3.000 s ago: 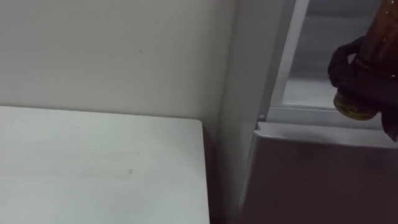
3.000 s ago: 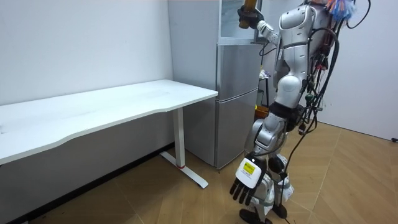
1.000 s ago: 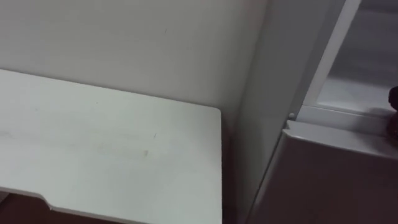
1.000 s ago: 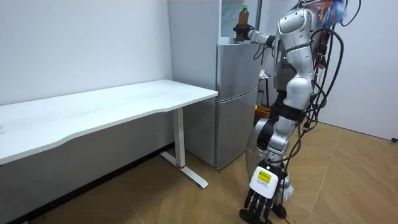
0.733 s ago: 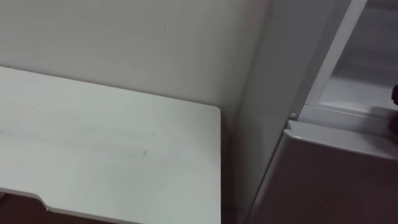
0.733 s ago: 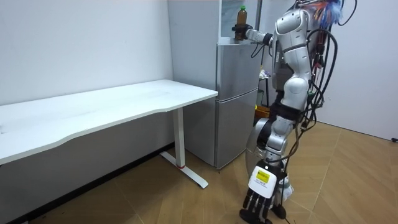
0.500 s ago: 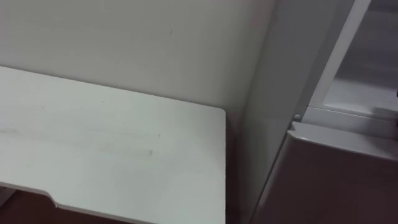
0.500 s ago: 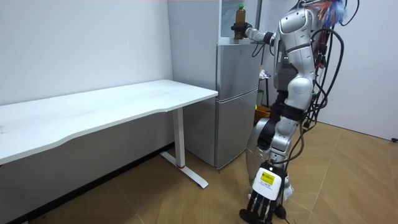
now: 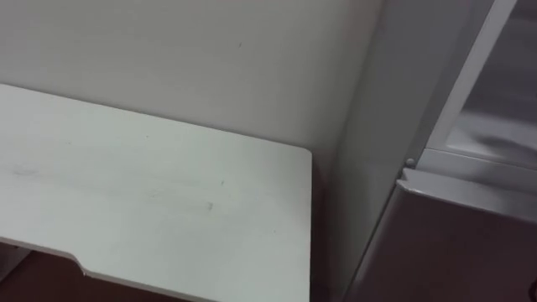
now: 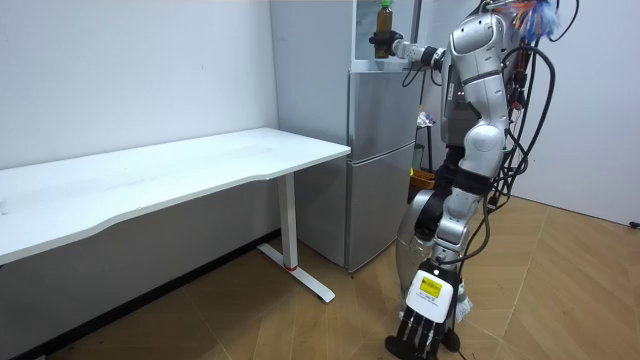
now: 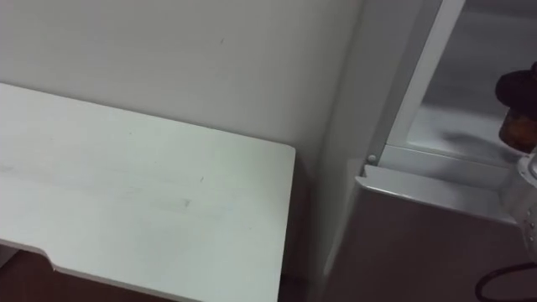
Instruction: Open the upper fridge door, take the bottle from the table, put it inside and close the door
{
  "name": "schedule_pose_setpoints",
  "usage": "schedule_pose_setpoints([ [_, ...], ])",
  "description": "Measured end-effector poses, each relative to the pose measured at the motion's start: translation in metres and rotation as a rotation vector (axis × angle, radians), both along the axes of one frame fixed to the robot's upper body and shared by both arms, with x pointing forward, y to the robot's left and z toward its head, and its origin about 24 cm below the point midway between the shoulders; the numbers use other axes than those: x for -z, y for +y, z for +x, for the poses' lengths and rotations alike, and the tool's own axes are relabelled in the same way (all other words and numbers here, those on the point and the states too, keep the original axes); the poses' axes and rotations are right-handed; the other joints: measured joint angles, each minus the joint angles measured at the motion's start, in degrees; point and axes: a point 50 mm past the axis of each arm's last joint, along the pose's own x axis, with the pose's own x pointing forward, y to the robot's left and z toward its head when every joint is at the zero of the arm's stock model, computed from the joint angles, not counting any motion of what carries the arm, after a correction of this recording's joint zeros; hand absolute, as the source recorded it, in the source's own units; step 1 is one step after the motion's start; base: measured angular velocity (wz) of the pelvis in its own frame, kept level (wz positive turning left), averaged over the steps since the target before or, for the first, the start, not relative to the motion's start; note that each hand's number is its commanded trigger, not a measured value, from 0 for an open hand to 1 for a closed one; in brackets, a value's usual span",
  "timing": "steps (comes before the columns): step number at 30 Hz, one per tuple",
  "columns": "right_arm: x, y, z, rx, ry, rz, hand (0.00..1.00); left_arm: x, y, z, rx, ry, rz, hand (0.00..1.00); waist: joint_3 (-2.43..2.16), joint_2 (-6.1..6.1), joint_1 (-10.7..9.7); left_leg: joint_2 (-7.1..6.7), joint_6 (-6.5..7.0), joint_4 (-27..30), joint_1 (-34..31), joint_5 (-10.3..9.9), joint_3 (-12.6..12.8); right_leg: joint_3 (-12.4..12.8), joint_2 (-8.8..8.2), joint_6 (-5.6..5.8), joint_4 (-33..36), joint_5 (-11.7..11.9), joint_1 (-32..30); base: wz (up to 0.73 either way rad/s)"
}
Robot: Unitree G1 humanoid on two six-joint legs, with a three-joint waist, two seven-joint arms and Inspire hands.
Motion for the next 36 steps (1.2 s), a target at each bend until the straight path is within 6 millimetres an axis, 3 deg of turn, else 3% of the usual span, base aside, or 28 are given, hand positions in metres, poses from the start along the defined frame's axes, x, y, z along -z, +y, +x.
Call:
schedule_pose_setpoints([
  [9, 0.003, -0.001, 0.001, -0.018, 0.012, 0.004, 1.00, 0.000, 0.000, -0.002, 0.001, 0.005, 0.001, 0.00, 0.04, 0.26, 0.77, -0.05, -0.13, 0.35, -0.04, 0.07, -0.70, 0.01, 0.12, 0.01, 0.00, -0.01, 0.49, 0.03],
  [14, 0.030, -0.020, 0.001, 0.023, 0.106, 0.116, 1.00, -0.001, 0.001, -0.005, -0.006, 0.023, 0.005, 0.00, 0.09, 0.33, 2.94, -0.10, -0.18, 0.46, -0.07, 0.09, -0.91, -0.37, 0.04, -0.03, 0.13, 0.02, 0.61, 0.01],
  [20, 0.036, -0.023, 0.003, -0.002, 0.107, 0.146, 1.00, -0.004, 0.005, -0.019, -0.016, 0.071, 0.014, 0.00, 0.32, 0.73, 3.61, -0.06, -0.36, 0.57, 0.40, 0.13, -1.70, -1.33, 0.10, -0.04, 0.01, 0.02, 1.43, 0.07],
  [25, 0.038, -0.026, 0.002, 0.011, 0.118, 0.137, 1.00, -0.006, 0.008, -0.010, -0.002, 0.040, 0.015, 0.00, 0.29, 0.80, 4.42, -0.02, -0.90, 2.34, -1.08, -0.21, -3.27, -2.02, 0.15, -0.05, -0.08, 0.02, 1.35, 0.15],
  [29, 0.040, -0.026, 0.002, -0.001, 0.118, 0.134, 1.00, -0.005, 0.007, -0.008, 0.012, 0.037, 0.010, 0.00, 0.38, 0.92, 6.02, -0.11, -1.08, 2.35, -1.22, 0.08, -3.34, -2.36, 0.12, -0.70, -0.98, -0.16, 1.35, 0.01],
  [36, 0.040, -0.028, 0.002, -0.010, 0.091, 0.132, 1.00, -0.006, 0.008, -0.007, 0.013, 0.036, 0.011, 0.00, 0.45, 1.00, 7.94, -0.02, -1.06, 2.24, -1.31, 0.53, -3.61, -3.35, 0.12, -0.57, -1.36, -0.93, 1.34, 0.05],
])
